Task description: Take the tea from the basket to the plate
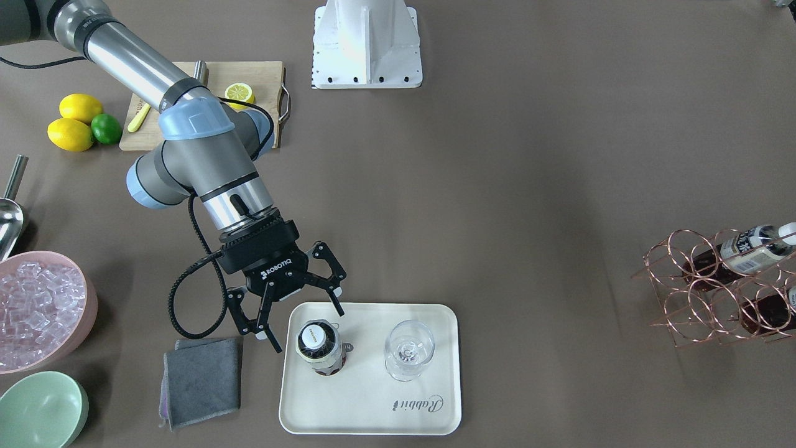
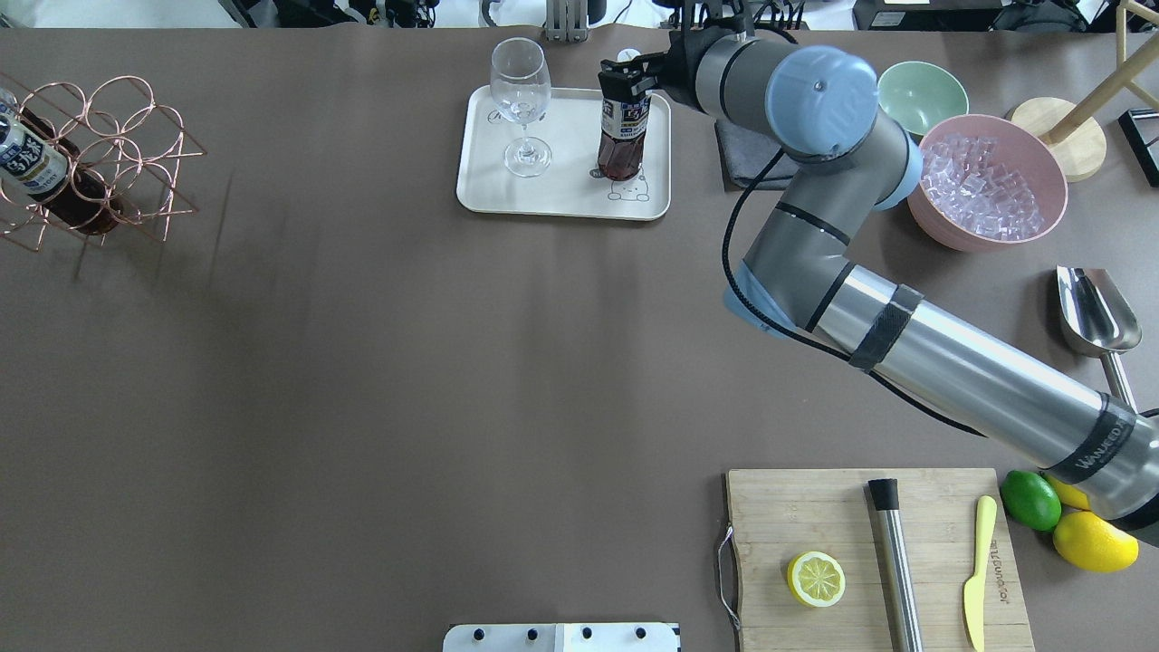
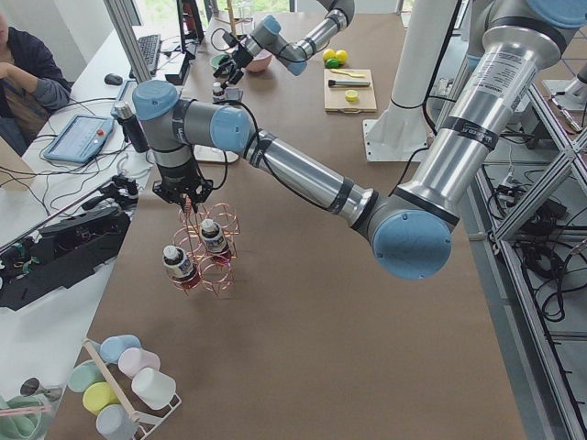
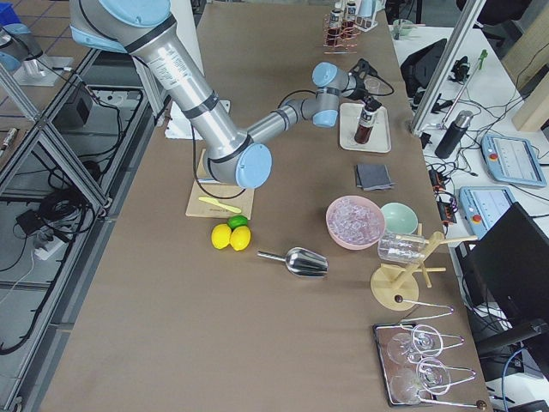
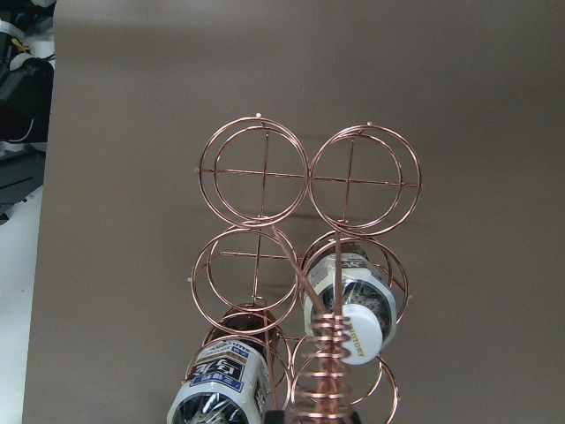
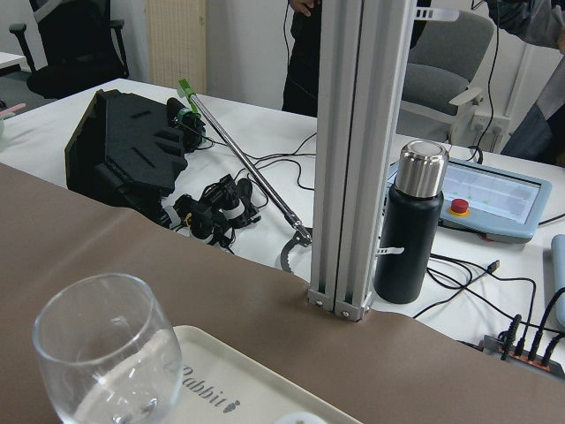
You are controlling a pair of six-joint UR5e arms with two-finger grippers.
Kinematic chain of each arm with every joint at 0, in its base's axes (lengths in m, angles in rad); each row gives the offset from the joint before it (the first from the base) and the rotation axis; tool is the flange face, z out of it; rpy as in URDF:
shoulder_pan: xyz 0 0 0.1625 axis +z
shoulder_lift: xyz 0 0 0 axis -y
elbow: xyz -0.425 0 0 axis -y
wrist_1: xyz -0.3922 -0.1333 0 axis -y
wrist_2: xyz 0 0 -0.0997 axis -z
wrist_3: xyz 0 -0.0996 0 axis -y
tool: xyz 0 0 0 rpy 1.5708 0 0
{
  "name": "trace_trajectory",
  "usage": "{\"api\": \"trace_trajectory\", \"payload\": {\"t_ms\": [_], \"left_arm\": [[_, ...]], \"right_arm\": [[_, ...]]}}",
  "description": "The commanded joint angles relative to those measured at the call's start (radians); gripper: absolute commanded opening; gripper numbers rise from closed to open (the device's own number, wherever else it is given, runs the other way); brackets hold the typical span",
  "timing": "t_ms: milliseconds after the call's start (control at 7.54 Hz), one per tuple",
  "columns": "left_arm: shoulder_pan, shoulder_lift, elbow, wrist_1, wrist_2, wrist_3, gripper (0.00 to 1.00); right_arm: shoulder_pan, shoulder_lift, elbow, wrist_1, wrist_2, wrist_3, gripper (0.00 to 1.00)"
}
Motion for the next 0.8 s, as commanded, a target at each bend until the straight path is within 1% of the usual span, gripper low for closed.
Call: {"api": "trace_trajectory", "payload": {"t_ms": [0,133,265,398,531,663], "left_arm": [[-0.008,0.006,0.087,-0.094,0.001,0.002,0.0],[-0.014,0.006,0.121,-0.137,0.001,0.003,0.0],[-0.019,0.007,0.156,-0.164,0.001,0.028,0.0],[-0.019,0.009,0.185,-0.195,0.001,0.037,0.0],[-0.017,0.009,0.194,-0.212,0.002,0.036,0.0],[-0.017,0.009,0.195,-0.212,0.002,0.036,0.0]], "right_arm": [[0.059,-0.109,0.443,-0.506,0.087,0.014,1.0],[0.059,-0.174,0.58,-0.662,0.09,0.062,1.0],[0.059,-0.231,0.623,-0.73,0.094,0.118,1.0],[0.056,-0.294,0.632,-0.796,0.095,0.126,1.0],[0.056,-0.35,0.658,-0.892,0.114,0.112,1.0],[0.063,-0.4,0.689,-0.981,0.157,0.082,1.0]]}}
